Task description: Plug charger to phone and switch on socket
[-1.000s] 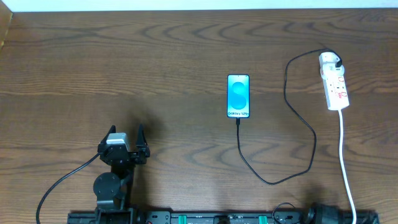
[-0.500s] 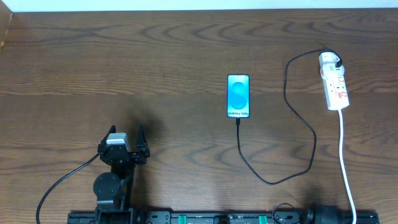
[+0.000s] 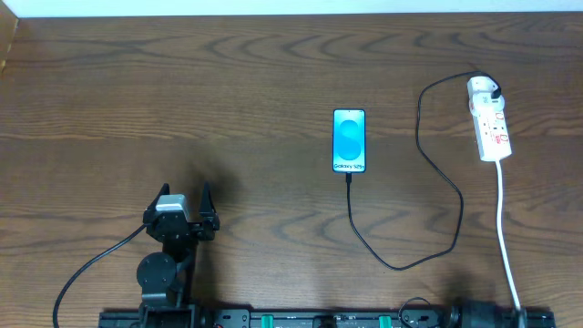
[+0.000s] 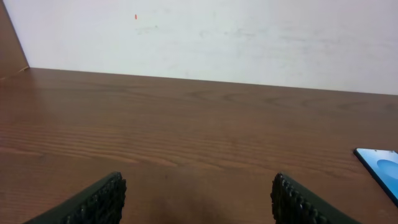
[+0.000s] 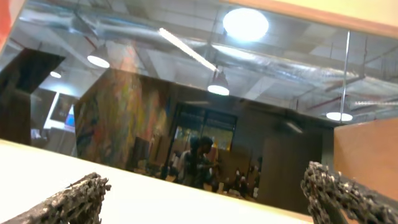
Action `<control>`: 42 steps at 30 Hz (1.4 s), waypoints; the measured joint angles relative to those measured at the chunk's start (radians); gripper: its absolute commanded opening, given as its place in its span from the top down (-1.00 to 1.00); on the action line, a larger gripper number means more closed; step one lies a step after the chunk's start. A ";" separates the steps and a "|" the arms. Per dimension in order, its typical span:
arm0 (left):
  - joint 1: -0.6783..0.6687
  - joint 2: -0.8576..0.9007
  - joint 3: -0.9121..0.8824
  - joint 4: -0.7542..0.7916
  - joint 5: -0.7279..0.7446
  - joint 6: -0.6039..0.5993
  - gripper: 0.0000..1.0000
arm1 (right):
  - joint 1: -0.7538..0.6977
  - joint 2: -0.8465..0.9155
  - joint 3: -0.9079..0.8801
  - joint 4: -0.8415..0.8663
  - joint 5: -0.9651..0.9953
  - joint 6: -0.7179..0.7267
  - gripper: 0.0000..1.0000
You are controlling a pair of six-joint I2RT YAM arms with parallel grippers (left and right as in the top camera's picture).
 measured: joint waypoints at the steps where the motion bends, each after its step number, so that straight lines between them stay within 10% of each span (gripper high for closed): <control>1: 0.000 0.000 0.000 0.000 0.000 0.000 -0.50 | 0.000 0.000 -0.018 0.004 0.000 -0.002 -0.99; 42: 0.000 -0.001 0.000 0.000 0.000 0.002 -0.49 | 0.000 0.005 -1.025 0.757 0.000 0.116 -0.99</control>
